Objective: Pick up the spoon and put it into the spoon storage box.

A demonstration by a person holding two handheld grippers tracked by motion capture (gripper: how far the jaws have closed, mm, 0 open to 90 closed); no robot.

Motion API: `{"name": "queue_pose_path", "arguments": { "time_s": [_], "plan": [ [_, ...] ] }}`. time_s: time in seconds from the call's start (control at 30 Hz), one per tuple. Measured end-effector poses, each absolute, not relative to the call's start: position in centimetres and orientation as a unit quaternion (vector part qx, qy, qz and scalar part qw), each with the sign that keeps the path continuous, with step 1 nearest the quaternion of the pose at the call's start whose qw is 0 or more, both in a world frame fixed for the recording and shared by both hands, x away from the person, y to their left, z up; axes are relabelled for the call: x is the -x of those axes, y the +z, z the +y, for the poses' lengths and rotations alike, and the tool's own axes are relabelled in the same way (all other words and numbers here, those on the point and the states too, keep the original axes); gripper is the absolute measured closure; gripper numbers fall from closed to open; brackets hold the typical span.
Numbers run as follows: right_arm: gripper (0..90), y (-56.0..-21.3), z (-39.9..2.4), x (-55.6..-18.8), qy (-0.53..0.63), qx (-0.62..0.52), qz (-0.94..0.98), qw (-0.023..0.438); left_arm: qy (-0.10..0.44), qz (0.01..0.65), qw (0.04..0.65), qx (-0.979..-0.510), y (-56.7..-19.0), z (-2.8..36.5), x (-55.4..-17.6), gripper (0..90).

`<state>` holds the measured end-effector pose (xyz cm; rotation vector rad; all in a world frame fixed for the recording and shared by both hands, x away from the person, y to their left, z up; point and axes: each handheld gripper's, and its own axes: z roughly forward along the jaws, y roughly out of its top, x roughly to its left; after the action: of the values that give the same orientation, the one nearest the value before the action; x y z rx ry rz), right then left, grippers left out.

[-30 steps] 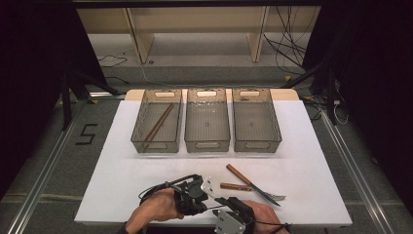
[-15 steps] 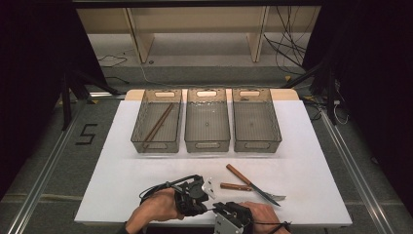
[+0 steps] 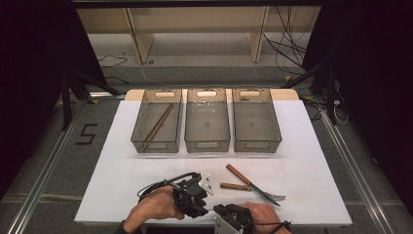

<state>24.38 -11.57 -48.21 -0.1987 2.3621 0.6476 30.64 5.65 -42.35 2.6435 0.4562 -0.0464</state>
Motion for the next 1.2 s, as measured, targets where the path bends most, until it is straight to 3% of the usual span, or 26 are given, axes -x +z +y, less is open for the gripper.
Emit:
{"name": "queue_pose_path", "arguments": {
  "time_s": [0.27, 0.43, 0.77, 1.2],
  "plan": [
    [89.8, -47.8, -12.5, -25.1, 0.250, 0.056, 0.907, 0.335, -0.003, 0.221, 0.277, -0.935, -40.7, 8.4, -31.9, 39.5],
    [89.9, -47.4, -13.5, -26.0, 0.250, 0.017, 0.906, 0.340, 0.006, 0.262, 0.335, -0.905, -39.8, 10.6, -32.8, 31.4],
    [90.0, -45.7, -16.5, -28.9, 0.271, -0.092, 0.895, 0.343, 0.042, 0.294, 0.400, -0.867, -40.2, 12.8, -33.5, 23.3],
    [89.9, -42.0, -17.9, -33.0, 0.368, -0.237, 0.859, 0.267, 0.087, 0.311, 0.473, -0.820, -43.6, 14.2, -32.9, 19.6]
  ]
}}
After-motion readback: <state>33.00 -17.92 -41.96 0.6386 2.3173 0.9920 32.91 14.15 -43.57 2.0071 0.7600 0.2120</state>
